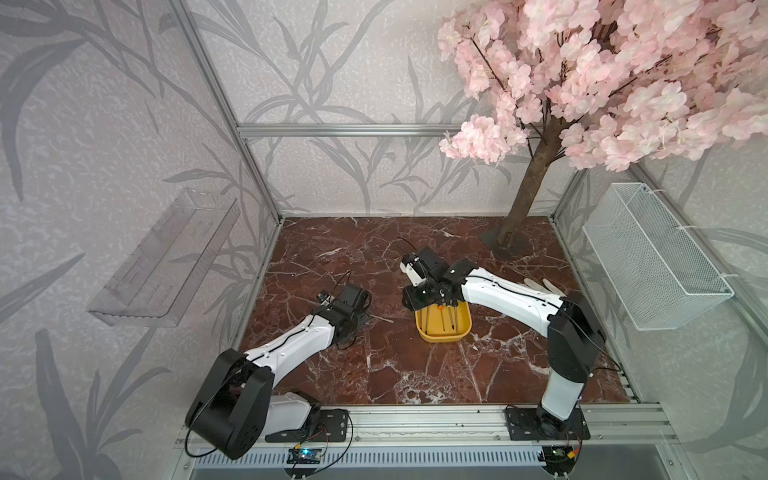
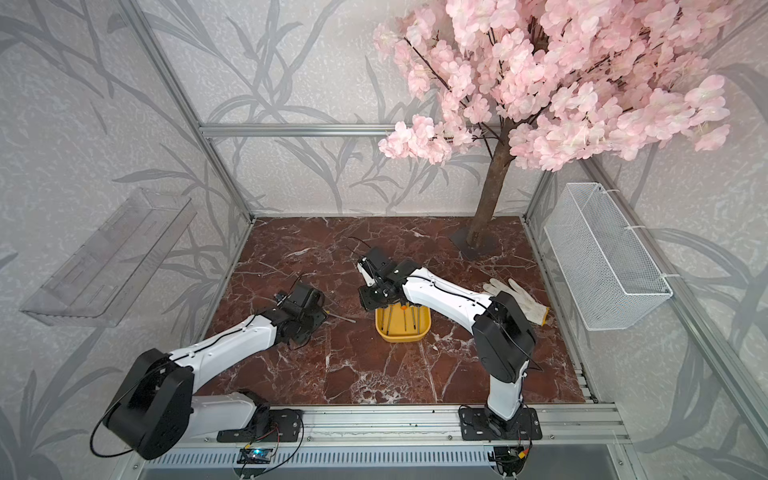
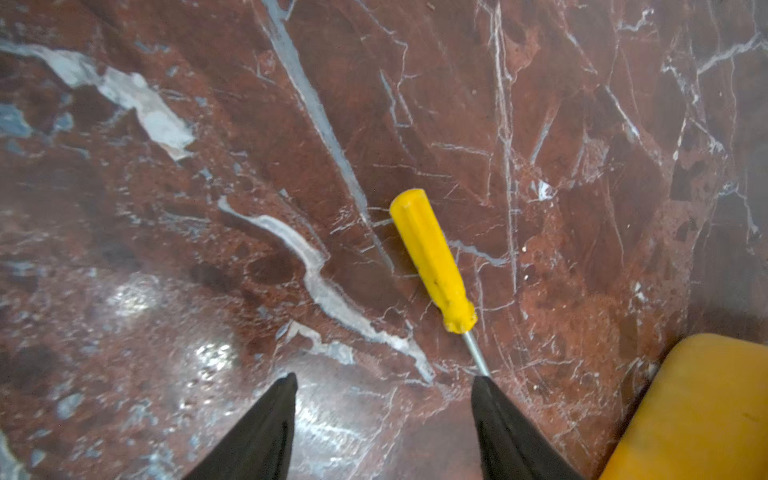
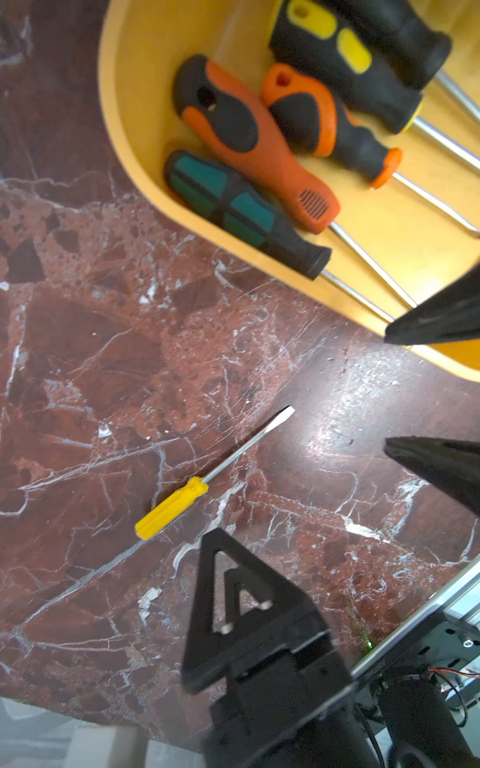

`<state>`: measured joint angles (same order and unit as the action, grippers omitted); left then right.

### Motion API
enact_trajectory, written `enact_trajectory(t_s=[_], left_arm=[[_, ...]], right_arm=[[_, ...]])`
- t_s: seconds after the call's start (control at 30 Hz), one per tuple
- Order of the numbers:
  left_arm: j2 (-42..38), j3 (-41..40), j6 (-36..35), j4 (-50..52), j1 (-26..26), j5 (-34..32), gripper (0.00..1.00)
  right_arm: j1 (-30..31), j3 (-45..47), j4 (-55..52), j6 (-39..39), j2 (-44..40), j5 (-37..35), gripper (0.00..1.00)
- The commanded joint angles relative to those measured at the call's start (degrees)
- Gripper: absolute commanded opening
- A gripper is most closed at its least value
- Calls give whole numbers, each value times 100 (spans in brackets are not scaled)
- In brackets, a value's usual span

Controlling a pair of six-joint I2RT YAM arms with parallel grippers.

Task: Put the screwdriver on the desktop into the storage box
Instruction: Pick up the screwdriver from the center of the board.

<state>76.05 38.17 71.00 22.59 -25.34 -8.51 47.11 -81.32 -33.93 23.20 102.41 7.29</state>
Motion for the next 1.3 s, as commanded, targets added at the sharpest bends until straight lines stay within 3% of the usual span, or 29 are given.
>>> enact_trajectory(t_s=[0.0,0.2,0.43,0.87,1.13,1.27], left_arm=[[306,311,163,110,57,106,69],[847,596,361,29,91,394,69],[1369,1255,509,884,133,63,65],[2127,1605,621,1072,308,403,60],[2440,1639,681,1035,351,678,51],[2683,1618,563,873,416,971,38]], right_arm=[[17,273,181,159,-398,-258,41],[-3,499,222,237,-627,-307,40],[-31,703,362,336,-825,-324,40],[-224,1245,596,560,-1333,-456,40],[-286,1382,635,656,-1442,-551,40],[-344,1447,676,687,-1569,-642,40]])
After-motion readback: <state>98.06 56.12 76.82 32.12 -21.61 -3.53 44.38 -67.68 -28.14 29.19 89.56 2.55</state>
